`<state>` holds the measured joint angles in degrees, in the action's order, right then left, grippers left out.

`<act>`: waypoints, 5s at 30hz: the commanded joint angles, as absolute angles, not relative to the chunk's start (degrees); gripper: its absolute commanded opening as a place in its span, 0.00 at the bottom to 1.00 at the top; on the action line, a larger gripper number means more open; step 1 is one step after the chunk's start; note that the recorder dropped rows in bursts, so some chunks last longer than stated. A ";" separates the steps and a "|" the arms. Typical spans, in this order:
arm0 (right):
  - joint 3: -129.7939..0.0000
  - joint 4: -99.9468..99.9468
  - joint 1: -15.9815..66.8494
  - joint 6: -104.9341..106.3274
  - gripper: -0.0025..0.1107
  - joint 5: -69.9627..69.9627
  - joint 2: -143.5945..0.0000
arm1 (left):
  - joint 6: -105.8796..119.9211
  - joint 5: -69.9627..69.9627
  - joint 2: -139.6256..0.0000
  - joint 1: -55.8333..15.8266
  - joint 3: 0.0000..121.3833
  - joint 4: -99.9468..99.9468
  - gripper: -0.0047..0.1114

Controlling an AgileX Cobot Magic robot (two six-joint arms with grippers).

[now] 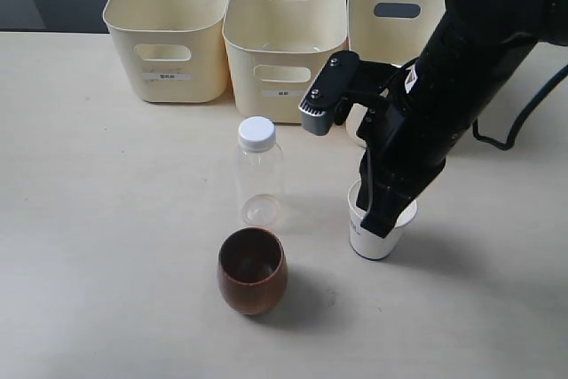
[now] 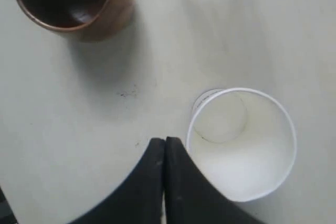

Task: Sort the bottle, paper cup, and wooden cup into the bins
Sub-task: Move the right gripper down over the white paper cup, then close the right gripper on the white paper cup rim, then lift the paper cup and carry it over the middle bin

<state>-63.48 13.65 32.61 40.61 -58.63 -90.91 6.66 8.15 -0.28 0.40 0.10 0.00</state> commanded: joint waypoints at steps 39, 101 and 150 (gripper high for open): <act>-63.93 10.38 32.72 35.76 0.59 -56.15 -98.56 | 6.67 7.75 0.00 0.43 0.00 0.00 0.04; -63.78 4.94 32.72 35.64 0.02 -50.00 -95.04 | 6.65 7.75 0.00 0.43 0.00 0.00 0.04; -85.28 9.55 24.66 34.17 0.02 -8.25 -113.08 | 6.54 7.75 0.00 0.43 0.00 0.00 0.04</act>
